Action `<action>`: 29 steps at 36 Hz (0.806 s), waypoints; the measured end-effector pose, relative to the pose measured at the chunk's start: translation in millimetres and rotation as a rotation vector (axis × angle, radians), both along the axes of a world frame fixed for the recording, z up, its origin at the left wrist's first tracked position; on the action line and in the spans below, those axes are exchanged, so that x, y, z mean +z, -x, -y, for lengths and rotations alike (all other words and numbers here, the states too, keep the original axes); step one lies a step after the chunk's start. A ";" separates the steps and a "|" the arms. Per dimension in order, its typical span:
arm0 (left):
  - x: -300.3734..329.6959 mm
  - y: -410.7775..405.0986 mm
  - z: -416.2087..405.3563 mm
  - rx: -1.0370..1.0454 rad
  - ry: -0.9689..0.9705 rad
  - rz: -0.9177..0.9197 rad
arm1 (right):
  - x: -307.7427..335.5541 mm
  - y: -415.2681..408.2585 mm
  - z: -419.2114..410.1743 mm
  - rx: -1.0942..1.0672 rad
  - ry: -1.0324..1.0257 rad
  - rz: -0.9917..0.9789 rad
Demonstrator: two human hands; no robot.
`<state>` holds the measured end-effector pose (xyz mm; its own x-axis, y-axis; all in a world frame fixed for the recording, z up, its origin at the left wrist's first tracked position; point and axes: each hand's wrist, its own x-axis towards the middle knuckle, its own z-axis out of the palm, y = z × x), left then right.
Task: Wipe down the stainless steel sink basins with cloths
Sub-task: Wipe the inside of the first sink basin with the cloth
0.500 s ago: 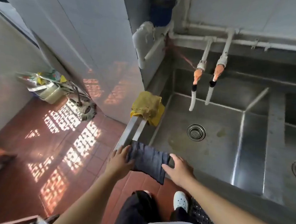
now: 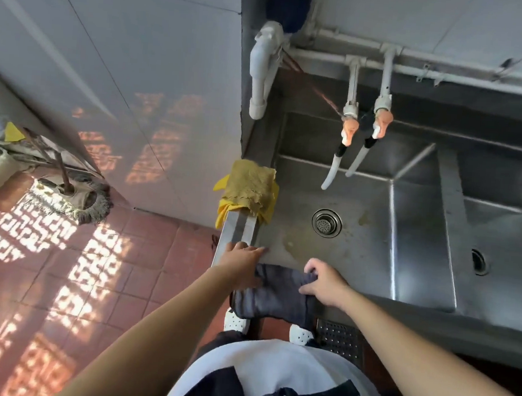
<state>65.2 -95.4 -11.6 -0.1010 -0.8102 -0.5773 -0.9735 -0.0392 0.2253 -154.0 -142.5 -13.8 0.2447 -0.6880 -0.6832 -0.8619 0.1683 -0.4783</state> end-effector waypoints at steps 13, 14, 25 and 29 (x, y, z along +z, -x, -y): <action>34.8 -38.2 15.7 0.092 -0.116 -0.633 | 86.7 49.8 -23.5 -0.369 0.129 0.392; 43.0 -39.5 17.6 0.111 -0.136 -0.739 | 96.4 52.0 -24.8 -0.395 0.138 0.425; 162.3 -32.2 38.1 0.296 -0.138 -1.599 | 239.8 71.6 -25.9 -0.543 0.190 0.945; 164.4 -17.4 44.0 0.518 -0.220 -1.665 | 207.5 50.4 -38.3 -0.670 -0.169 1.157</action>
<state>82.5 -139.4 152.8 -0.4249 -0.8753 -0.2308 0.3882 -0.4066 0.8270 -204.3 -104.2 193.6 0.3867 -0.8299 -0.4022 0.2899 0.5234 -0.8012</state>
